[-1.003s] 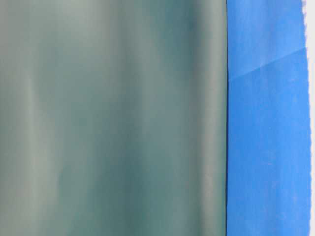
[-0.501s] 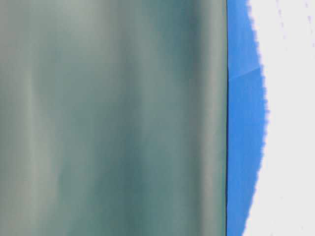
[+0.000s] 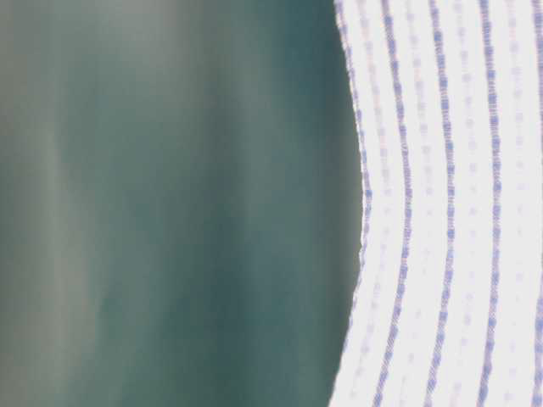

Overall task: Fold the blue towel.
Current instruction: 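Grasp the strip's ends with both grippers and lift, then rotate the held strip to vertical, right gripper up, left gripper down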

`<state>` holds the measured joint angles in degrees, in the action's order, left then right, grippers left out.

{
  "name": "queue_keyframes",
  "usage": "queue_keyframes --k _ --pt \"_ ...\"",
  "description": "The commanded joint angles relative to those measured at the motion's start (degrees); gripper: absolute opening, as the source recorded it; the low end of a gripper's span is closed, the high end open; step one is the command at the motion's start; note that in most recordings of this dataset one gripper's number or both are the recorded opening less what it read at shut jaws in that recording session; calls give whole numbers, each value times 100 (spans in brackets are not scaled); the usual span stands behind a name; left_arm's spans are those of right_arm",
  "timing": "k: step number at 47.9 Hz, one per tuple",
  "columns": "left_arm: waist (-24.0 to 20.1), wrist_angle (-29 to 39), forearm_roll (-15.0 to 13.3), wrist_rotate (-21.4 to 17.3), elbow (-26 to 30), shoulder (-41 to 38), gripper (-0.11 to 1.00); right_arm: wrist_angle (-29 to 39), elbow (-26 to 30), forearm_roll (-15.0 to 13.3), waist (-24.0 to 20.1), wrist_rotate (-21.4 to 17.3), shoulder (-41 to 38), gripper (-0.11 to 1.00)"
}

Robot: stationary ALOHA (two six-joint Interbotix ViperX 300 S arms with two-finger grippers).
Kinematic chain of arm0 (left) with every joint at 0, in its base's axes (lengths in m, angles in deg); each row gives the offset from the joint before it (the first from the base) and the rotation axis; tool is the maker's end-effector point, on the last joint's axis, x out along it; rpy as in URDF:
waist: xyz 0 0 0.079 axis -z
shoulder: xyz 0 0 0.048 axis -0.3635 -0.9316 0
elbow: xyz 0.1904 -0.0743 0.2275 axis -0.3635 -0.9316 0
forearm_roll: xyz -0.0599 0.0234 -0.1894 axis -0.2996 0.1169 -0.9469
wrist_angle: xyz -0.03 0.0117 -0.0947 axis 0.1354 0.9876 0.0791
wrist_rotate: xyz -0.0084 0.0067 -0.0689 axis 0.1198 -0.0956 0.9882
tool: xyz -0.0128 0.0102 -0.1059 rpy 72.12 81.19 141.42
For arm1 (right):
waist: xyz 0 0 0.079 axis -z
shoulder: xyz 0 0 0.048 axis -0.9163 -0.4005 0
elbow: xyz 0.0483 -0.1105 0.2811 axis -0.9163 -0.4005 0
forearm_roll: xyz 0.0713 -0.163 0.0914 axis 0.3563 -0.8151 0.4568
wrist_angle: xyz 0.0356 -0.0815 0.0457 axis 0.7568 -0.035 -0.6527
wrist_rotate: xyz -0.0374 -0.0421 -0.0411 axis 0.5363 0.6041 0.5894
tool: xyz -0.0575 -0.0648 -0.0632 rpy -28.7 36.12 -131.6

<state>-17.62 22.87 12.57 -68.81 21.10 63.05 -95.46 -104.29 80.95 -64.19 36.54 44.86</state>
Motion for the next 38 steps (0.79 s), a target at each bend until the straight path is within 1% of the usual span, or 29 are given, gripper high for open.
queue_keyframes --k 1,6,13,23,29,38 --pt "141 -396 -9 149 237 -176 4 -35 229 -26 229 35 -9 -5" --pt "264 -659 -9 272 413 -492 4 -9 431 -44 536 176 -114 -5" --pt "439 -976 -9 290 765 -1143 4 9 756 -44 949 483 -404 -5" --pt "606 -1433 -9 290 1485 -2153 4 62 1239 -53 1512 826 -914 -5" --pt "686 -1608 -9 290 1978 -2672 4 88 1529 -44 1784 1046 -1195 -5" --pt "747 -2065 -9 290 2593 -3296 4 88 1942 -53 2057 1336 -1538 -5"
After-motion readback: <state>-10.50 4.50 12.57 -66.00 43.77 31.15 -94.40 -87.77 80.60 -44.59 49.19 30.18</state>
